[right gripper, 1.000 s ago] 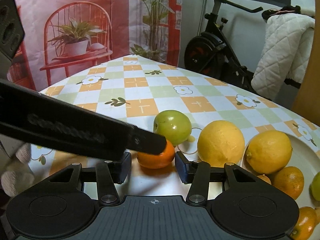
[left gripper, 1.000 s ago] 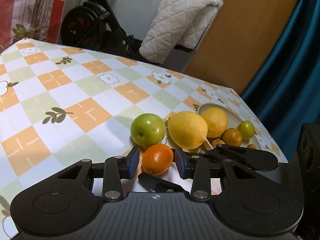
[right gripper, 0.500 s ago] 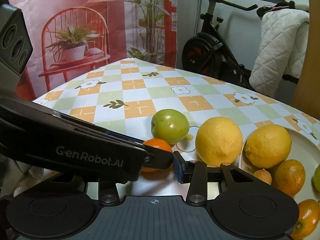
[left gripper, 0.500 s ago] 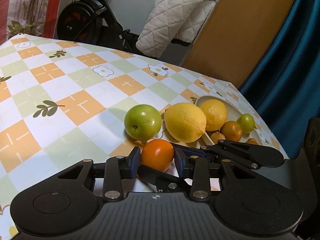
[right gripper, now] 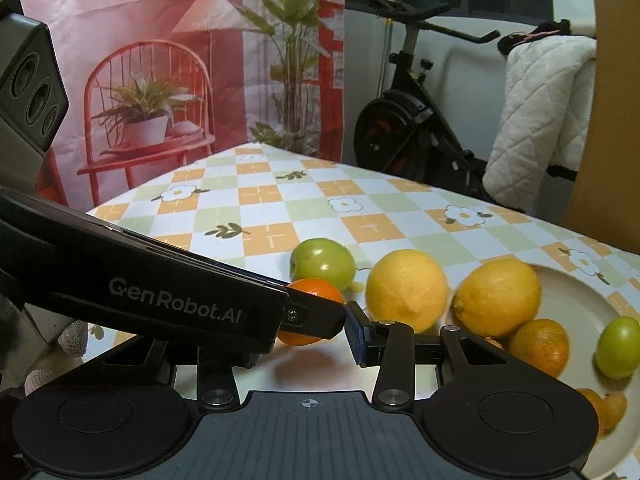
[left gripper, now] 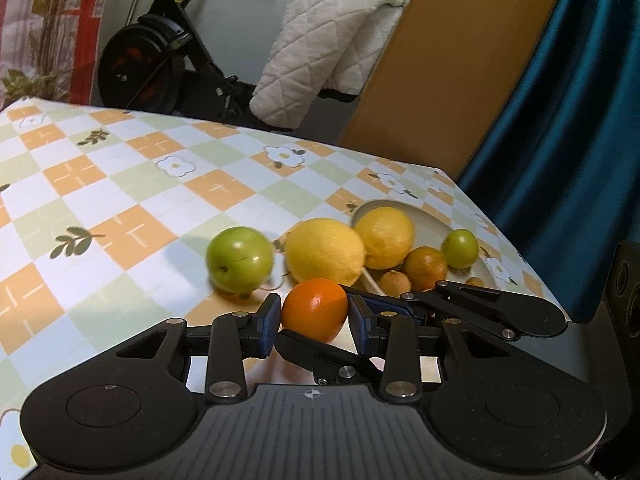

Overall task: Organize fruits
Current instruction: 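Carry the tangerine with the left tool onto the plate and open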

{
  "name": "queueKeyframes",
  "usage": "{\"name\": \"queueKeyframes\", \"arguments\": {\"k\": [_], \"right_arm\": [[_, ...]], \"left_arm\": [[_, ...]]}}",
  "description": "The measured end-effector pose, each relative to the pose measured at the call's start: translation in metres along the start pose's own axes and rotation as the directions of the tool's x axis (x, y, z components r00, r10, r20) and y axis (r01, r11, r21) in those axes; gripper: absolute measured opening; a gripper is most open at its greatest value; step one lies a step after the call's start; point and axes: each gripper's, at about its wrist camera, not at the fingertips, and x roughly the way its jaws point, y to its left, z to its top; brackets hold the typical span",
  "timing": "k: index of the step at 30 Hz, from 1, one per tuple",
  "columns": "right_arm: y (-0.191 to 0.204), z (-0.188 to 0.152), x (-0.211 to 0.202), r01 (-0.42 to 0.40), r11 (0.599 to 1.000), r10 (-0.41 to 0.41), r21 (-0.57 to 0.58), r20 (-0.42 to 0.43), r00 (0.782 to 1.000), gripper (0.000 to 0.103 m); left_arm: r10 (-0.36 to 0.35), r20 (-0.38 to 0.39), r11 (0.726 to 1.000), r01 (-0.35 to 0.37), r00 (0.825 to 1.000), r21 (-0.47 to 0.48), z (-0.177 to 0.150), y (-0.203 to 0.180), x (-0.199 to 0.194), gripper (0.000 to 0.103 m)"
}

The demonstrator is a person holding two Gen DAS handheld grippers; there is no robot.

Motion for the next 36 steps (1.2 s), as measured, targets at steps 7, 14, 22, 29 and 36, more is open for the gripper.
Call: {"name": "queueKeyframes", "arguments": {"k": [7,14,22,29,36], "right_arm": [[-0.02,-0.004,-0.02,0.033,0.998,-0.035,0.05,0.038,0.999,0.038],[-0.052,-0.013,-0.038,0.075,0.99,-0.083,0.122,0.064,0.994,0.038],[-0.08,-0.027,-0.041,0.098,0.975,-0.111,0.201,0.055,0.992,0.038],[-0.094,-0.033,-0.038,0.113,0.966,-0.13,0.233,0.057,0.99,0.038],[-0.105,-0.036,-0.035,0.149,0.958,-0.168,0.244,0.055,0.984,0.039]], "left_arm": [[-0.011,-0.008,0.999,0.012,1.0,0.053,0.01,-0.028,0.006,0.039],[-0.034,-0.03,0.994,0.037,0.999,0.105,0.016,-0.056,0.023,0.039],[-0.038,-0.079,0.989,0.049,0.996,0.143,0.016,-0.075,0.046,0.039],[-0.033,-0.097,0.987,0.047,0.995,0.152,0.02,-0.083,0.062,0.039],[-0.043,-0.104,0.987,0.059,0.994,0.15,0.025,-0.088,0.075,0.039]]}}
